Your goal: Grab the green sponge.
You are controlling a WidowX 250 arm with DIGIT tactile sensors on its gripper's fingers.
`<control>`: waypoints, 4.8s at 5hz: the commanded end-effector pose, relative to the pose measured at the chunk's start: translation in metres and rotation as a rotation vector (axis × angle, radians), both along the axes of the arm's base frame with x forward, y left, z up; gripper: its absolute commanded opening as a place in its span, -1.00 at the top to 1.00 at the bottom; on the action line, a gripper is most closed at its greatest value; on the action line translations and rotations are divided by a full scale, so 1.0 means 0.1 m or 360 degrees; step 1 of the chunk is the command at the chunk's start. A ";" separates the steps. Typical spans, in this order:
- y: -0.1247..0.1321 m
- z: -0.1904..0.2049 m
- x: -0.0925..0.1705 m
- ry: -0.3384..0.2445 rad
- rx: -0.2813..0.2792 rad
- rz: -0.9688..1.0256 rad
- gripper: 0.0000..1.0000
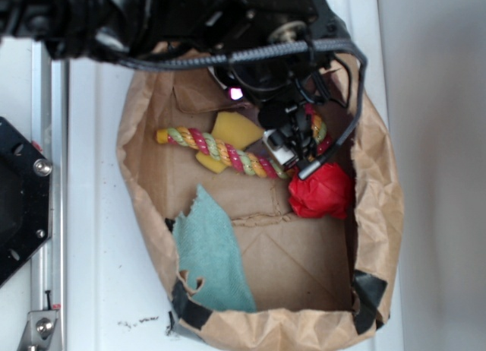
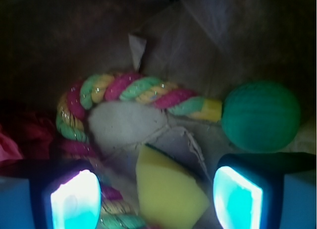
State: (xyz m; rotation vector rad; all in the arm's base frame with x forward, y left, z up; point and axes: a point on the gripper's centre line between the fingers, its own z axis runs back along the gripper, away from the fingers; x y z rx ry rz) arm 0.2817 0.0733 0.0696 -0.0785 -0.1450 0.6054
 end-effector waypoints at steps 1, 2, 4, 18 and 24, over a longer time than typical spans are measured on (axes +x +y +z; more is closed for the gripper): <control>0.03 0.18 0.02 -0.0089 0.0024 0.0015 -1.00; 0.03 0.18 0.02 -0.0089 0.0024 0.0015 -1.00; 0.35 -0.28 0.05 0.0167 0.0004 0.0264 -1.00; -0.01 -0.33 -0.47 0.0155 -0.0067 0.0524 -1.00; -0.11 -0.31 -0.58 0.0111 -0.0097 0.0498 1.00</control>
